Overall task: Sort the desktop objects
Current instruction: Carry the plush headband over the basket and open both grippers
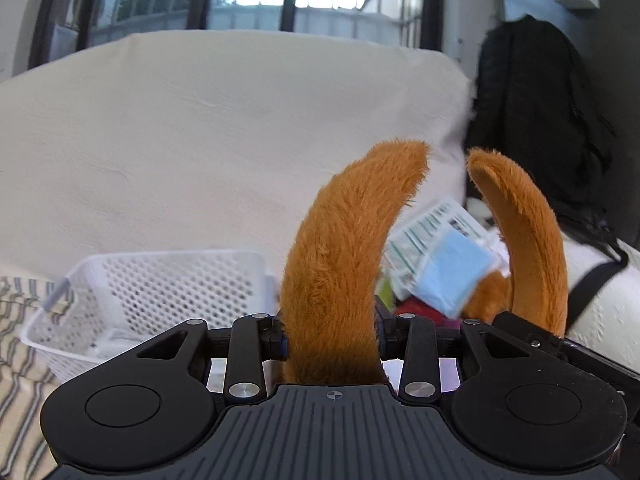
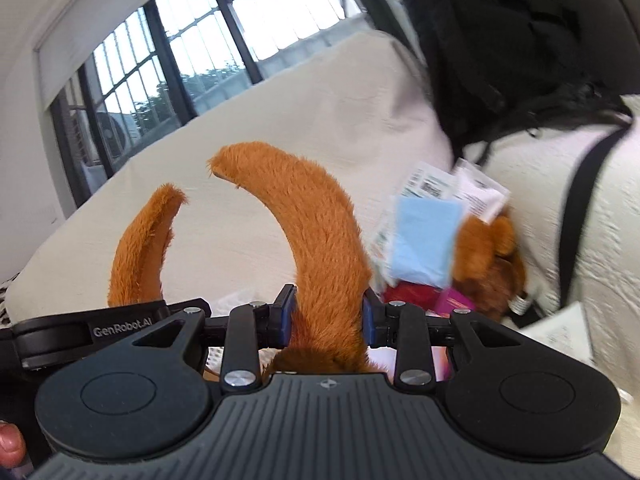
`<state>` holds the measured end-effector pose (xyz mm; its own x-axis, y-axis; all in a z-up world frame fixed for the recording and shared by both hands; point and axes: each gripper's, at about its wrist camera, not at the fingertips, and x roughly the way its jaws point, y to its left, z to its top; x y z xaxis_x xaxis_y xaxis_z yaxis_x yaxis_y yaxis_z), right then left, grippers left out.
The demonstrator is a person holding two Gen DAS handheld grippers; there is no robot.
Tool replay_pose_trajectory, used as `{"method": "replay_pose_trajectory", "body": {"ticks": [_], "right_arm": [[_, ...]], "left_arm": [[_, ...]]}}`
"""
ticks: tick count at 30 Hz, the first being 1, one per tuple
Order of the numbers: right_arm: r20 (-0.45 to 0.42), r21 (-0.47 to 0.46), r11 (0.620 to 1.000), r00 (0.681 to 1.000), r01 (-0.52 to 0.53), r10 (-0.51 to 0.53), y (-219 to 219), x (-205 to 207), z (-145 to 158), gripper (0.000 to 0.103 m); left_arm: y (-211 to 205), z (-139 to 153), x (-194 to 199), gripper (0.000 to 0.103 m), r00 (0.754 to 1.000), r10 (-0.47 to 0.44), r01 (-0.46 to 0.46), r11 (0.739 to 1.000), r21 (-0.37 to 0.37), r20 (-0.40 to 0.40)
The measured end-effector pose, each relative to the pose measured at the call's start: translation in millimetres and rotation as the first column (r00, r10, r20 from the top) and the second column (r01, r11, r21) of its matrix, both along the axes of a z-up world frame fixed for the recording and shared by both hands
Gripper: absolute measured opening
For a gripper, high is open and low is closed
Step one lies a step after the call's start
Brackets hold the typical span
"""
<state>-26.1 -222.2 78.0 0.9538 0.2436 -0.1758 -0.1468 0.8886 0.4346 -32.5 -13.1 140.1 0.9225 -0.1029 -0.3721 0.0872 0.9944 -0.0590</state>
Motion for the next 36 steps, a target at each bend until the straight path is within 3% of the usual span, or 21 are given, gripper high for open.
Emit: {"method": "replay_pose_trajectory", "body": {"ticks": [12,17,20,22,24,28,30,32,33,35,36], "right_arm": [[0.061,-0.050,0.990,0.989,-0.130,0.133,79,60,57,0.037],[0.025,-0.058,0.982,0.983,-0.182,0.184,122,100,55,0.037],[-0.044,-0.040,0.976,0.976,-0.216,0.214,149,129,42,0.037],[-0.098,-0.055,0.972,0.970,-0.227,0.221,166,144,28,0.037],[-0.162,-0.064,0.969,0.960,-0.240,0.228,179,156,13,0.037],[-0.270,-0.091,0.961,0.935,-0.261,0.228,187,170,-9,0.049],[-0.242,-0.130,0.958,0.946,-0.254,0.218,181,160,-12,0.048],[-0.212,-0.147,0.955,0.951,-0.259,0.226,173,147,-10,0.054],[-0.204,-0.134,0.955,0.951,-0.263,0.234,168,142,-9,0.054],[-0.191,-0.126,0.951,0.948,-0.281,0.254,164,140,-6,0.063],[-0.192,-0.126,0.946,0.943,-0.299,0.272,167,145,-2,0.075]], "left_arm": [[78,54,37,0.039,0.985,0.154,-0.154,0.988,-0.002,0.073],[108,54,71,0.046,0.966,0.245,-0.250,0.967,0.052,0.081],[130,41,91,0.046,0.955,0.295,-0.297,0.953,0.065,0.036],[145,26,104,0.047,0.947,0.321,-0.319,0.945,0.070,-0.026],[157,9,121,0.053,0.932,0.345,-0.338,0.938,0.077,-0.111],[171,-24,150,0.054,0.887,0.387,-0.368,0.922,0.121,-0.252],[176,-32,150,0.052,0.890,0.353,-0.348,0.935,0.073,-0.290],[173,-31,139,0.066,0.902,0.351,-0.349,0.935,0.054,-0.252],[168,-30,133,0.085,0.901,0.370,-0.363,0.929,0.073,-0.225],[156,-27,125,0.092,0.889,0.431,-0.408,0.899,0.156,-0.156],[151,-25,126,0.092,0.883,0.444,-0.414,0.890,0.192,-0.151]]}}
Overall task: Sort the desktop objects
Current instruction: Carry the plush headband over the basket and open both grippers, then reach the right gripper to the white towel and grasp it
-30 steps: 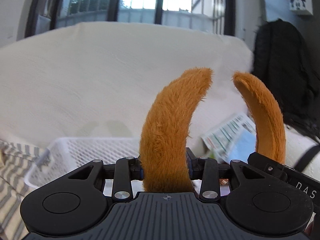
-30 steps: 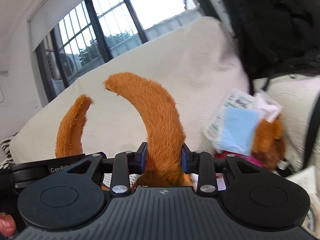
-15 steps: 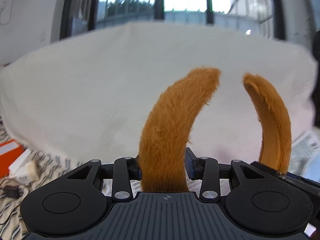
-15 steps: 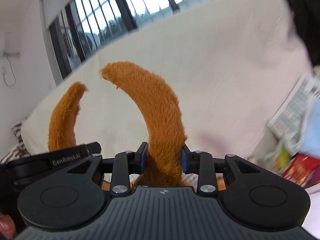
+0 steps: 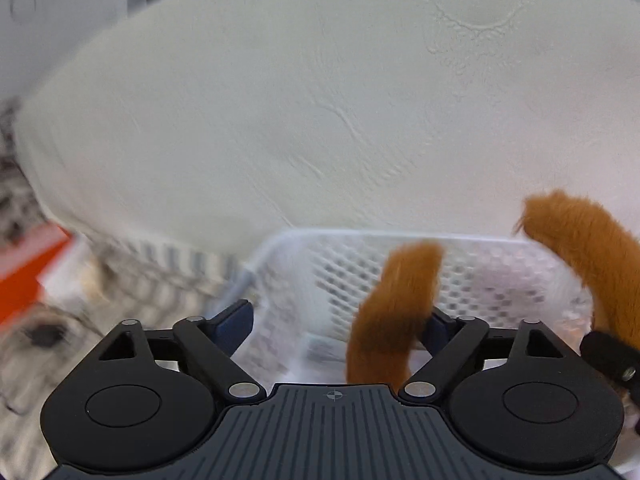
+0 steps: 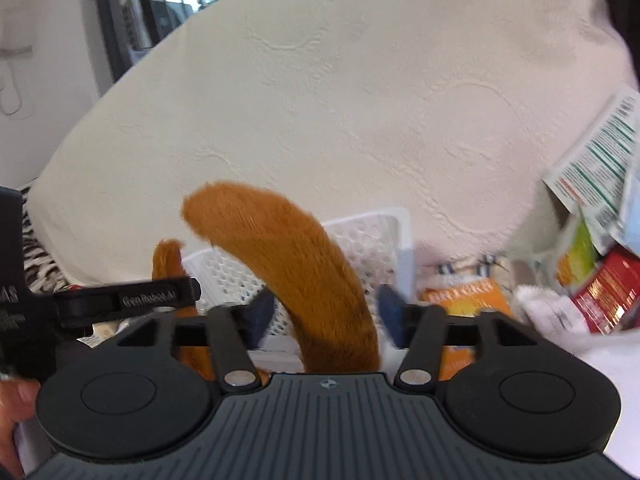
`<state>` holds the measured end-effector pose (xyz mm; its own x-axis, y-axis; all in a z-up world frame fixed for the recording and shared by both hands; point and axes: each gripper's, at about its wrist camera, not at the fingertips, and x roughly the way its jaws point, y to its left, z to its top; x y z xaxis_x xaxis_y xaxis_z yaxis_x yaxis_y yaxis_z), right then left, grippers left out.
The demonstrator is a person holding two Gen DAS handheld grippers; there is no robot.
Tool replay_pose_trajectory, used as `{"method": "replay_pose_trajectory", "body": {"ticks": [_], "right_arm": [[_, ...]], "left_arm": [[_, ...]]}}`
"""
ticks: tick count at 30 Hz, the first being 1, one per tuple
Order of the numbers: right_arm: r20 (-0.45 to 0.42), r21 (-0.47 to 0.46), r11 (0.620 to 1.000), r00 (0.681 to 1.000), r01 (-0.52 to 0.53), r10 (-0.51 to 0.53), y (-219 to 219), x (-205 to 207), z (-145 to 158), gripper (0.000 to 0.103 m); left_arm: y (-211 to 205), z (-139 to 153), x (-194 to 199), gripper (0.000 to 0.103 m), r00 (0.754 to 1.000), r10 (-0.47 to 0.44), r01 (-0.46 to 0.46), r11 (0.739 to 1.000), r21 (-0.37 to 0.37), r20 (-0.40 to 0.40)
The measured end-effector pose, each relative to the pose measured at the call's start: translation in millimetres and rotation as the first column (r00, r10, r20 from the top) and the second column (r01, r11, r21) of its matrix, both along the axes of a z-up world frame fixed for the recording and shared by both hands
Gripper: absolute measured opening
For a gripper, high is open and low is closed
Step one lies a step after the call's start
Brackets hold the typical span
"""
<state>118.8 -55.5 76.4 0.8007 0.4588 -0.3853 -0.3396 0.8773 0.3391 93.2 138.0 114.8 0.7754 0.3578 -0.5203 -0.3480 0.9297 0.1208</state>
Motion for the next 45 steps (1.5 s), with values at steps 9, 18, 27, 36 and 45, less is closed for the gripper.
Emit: {"method": "replay_pose_trajectory", "body": {"ticks": [9,18,27,36,45], "right_arm": [[0.050,0.061,0.998,0.998,0.024,-0.027,-17,-9,41,0.089],[0.064,0.137,0.991,0.998,0.004,-0.013,-89,-77,14,0.091],[-0.023,0.245,0.961,0.992,0.129,-0.127,-167,-120,-47,0.091],[-0.133,0.191,0.924,0.942,0.330,-0.309,-227,-103,-75,0.091],[-0.231,0.227,0.941,0.952,0.253,-0.200,-238,-76,-87,0.090]], "left_arm": [[-5,18,-24,0.095,0.996,0.076,-0.077,0.997,0.009,0.053],[10,-2,36,0.098,0.976,0.044,-0.047,0.999,-0.010,-0.214],[24,26,20,0.103,0.993,0.094,-0.099,0.992,-0.078,-0.070],[-85,30,-62,0.103,0.960,-0.263,0.281,0.914,-0.291,0.101],[-207,-54,-93,0.103,0.870,-0.488,0.487,0.823,-0.293,0.074]]}}
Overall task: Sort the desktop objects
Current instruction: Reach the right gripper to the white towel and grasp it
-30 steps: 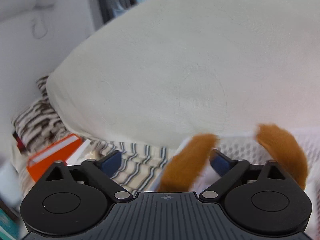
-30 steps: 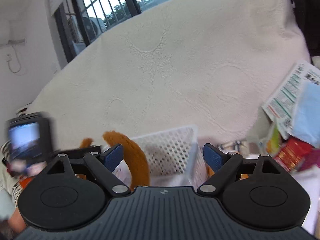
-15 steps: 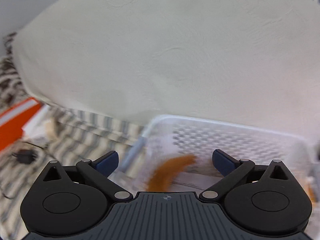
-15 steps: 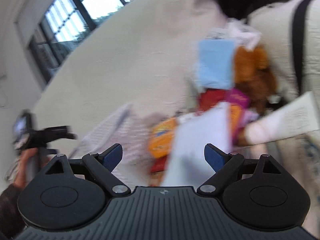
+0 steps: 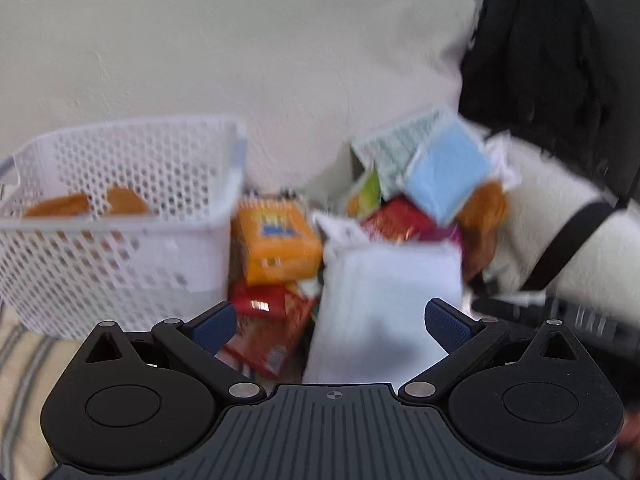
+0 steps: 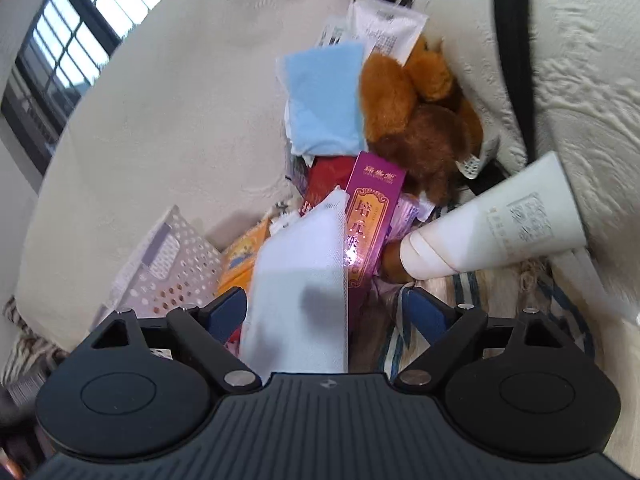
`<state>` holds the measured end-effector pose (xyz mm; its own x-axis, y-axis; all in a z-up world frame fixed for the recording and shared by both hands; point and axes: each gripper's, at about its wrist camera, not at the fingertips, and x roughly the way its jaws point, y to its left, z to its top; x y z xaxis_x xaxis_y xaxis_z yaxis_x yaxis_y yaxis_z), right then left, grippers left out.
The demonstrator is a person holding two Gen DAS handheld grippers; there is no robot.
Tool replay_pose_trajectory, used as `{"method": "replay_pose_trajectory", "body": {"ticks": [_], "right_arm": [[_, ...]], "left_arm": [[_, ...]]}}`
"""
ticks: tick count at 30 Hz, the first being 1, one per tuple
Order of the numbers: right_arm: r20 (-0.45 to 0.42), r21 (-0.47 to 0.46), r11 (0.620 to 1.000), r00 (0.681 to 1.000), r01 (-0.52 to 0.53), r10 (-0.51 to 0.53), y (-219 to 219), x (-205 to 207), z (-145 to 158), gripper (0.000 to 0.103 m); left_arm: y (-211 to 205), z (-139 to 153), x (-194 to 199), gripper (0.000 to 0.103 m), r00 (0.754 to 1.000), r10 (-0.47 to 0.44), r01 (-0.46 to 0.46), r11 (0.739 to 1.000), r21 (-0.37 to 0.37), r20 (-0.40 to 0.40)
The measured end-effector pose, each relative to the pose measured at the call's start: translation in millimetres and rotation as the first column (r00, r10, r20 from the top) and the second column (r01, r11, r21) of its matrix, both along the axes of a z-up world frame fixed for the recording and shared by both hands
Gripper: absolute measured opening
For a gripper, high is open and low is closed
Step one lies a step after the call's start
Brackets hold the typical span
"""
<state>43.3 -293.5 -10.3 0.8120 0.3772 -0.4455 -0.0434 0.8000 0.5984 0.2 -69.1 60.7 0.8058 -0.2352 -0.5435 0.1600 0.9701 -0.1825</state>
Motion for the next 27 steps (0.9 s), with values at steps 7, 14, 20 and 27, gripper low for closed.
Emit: {"method": "replay_pose_trajectory", "body": {"ticks": [7,14,20,27], "right_arm": [[-0.105,0.017,0.996,0.991,-0.084,0.086,12,50,-12,0.052],[-0.118,0.108,0.992,0.990,-0.064,0.077,21,47,-30,0.028],[-0.106,0.222,0.974,0.991,-0.055,0.080,17,14,-44,0.021],[-0.039,0.193,0.981,0.999,0.026,-0.019,4,-25,-37,0.017]], "left_arm": [[23,-67,30,0.103,0.995,0.087,-0.084,0.995,0.049,-0.052],[44,-80,40,0.103,0.978,0.173,-0.172,0.985,0.022,-0.115],[59,-73,33,0.103,0.963,0.235,-0.236,0.972,0.007,-0.131],[55,-72,25,0.103,0.970,0.183,-0.189,0.982,-0.026,-0.157]]}}
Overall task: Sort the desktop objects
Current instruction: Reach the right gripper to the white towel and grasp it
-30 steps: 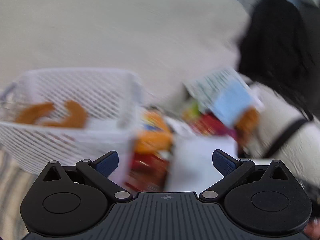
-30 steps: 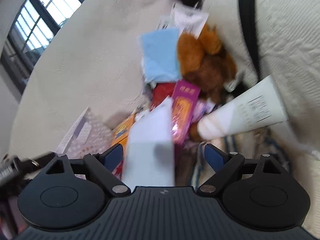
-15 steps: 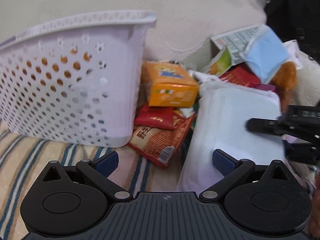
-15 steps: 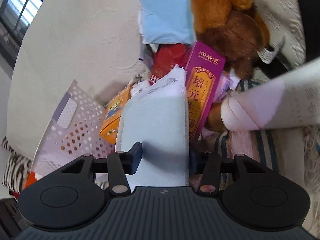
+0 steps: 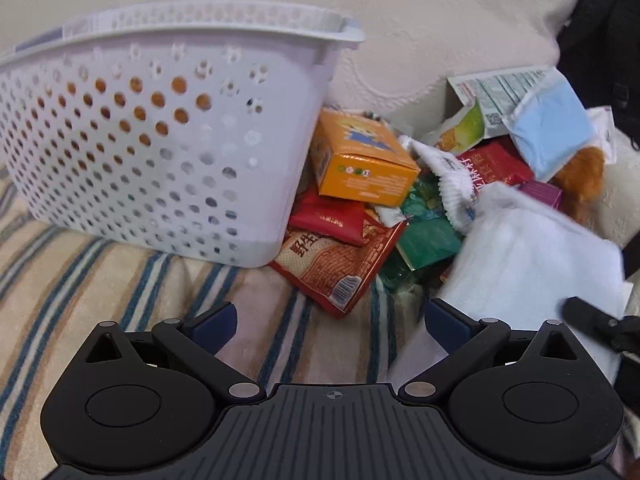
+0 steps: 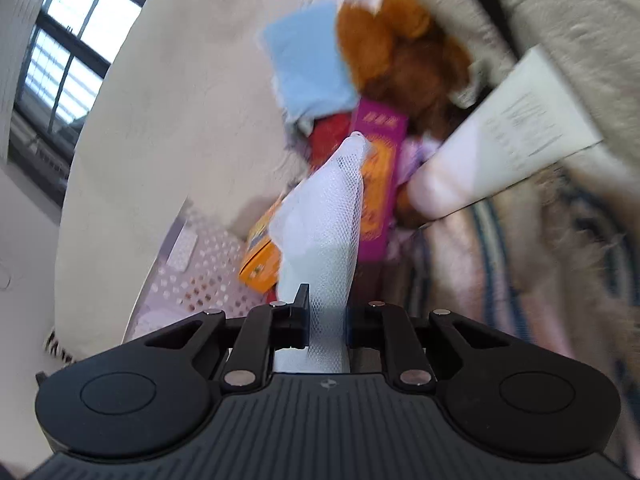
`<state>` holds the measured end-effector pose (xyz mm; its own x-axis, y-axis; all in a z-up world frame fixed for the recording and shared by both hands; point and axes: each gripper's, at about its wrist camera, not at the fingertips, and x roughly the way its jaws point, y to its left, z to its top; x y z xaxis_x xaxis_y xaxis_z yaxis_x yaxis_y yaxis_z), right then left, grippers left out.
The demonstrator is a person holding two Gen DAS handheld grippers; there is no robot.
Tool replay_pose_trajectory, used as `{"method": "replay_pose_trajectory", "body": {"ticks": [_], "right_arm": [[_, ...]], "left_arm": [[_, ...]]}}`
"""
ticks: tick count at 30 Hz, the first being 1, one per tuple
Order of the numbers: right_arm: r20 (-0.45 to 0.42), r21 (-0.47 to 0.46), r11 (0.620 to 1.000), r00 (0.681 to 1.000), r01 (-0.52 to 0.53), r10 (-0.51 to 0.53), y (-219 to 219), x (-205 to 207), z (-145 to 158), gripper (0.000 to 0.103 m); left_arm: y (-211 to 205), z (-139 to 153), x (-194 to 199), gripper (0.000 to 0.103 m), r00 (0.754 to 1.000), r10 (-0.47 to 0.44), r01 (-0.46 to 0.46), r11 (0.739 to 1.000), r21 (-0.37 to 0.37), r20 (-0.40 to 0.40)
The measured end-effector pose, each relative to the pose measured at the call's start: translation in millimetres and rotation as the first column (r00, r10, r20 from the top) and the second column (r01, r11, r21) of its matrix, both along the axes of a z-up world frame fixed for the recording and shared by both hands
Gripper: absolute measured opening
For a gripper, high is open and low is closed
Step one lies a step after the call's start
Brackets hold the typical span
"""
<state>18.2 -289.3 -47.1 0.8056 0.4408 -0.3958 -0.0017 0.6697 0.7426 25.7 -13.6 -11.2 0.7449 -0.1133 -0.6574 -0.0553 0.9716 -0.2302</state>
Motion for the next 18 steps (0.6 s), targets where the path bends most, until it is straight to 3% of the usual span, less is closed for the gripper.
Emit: {"method": "replay_pose_trajectory", "body": {"ticks": [4,11,15,18], "right_arm": [[-0.017,0.011,0.998,0.998,0.065,-0.065,-13,-8,-5,0.017],[-0.089,0.000,0.997,0.993,0.074,-0.074,-12,-3,-14,0.018],[-0.085,-0.047,0.996,0.994,0.072,-0.076,-9,-4,-14,0.018],[-0.095,-0.052,0.996,0.992,0.073,-0.077,-9,2,-17,0.020]], "left_arm": [[-9,-1,-4,0.103,0.998,0.059,-0.062,0.989,0.133,0.028],[-2,-17,13,0.103,0.995,-0.034,0.035,0.999,0.007,-0.096],[-5,-13,7,0.103,0.992,-0.121,0.118,0.991,-0.069,-0.046],[-13,-12,3,0.102,0.988,-0.155,0.154,0.987,-0.053,-0.022]]}}
